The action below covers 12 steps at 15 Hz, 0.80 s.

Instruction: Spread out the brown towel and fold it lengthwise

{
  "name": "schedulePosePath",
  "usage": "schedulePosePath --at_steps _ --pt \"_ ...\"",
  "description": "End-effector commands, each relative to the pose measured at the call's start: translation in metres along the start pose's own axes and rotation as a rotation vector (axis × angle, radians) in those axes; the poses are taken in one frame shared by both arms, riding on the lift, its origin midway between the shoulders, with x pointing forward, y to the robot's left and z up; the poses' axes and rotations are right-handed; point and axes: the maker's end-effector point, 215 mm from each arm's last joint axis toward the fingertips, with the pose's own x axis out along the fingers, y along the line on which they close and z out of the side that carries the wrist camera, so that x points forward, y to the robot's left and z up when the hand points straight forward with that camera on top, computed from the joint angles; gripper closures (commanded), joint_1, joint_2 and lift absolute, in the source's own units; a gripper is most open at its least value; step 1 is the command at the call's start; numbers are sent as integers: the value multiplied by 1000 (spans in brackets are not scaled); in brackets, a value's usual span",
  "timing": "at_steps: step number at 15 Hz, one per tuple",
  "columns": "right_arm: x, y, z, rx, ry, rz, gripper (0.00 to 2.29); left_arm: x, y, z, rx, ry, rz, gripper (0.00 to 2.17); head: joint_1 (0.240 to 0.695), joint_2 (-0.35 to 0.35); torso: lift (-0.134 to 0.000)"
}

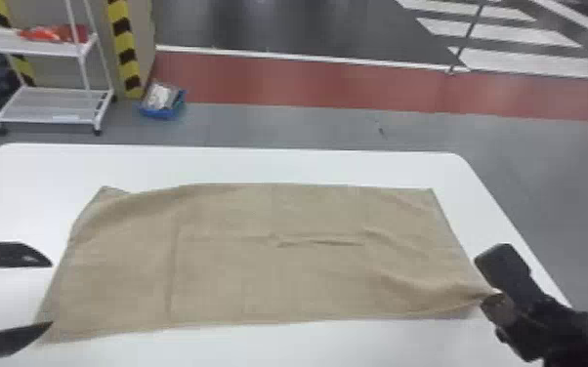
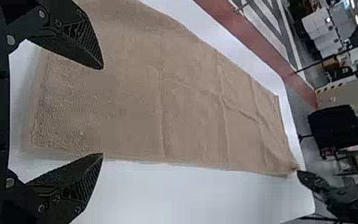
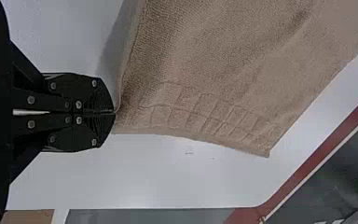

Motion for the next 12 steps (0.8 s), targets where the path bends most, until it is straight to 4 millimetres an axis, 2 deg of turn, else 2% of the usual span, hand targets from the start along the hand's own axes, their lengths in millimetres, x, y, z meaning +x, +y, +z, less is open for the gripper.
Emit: schedulePosePath --at_steps 1,5,7,12 --pt "0 -1 -1 3 1 0 1345 17 -28 1 49 40 -49 296 695 -213 -124" --pt "-1 -1 1 9 -7 4 1345 28 -38 -14 85 114 -67 336 695 -251 -124" --pt "-1 -3 -2 17 -5 4 1345 31 -40 -22 79 138 -76 515 695 -252 -124" --pt "-1 -3 -5 21 -1 5 1345 32 -37 -38 72 177 -82 518 695 -248 -124"
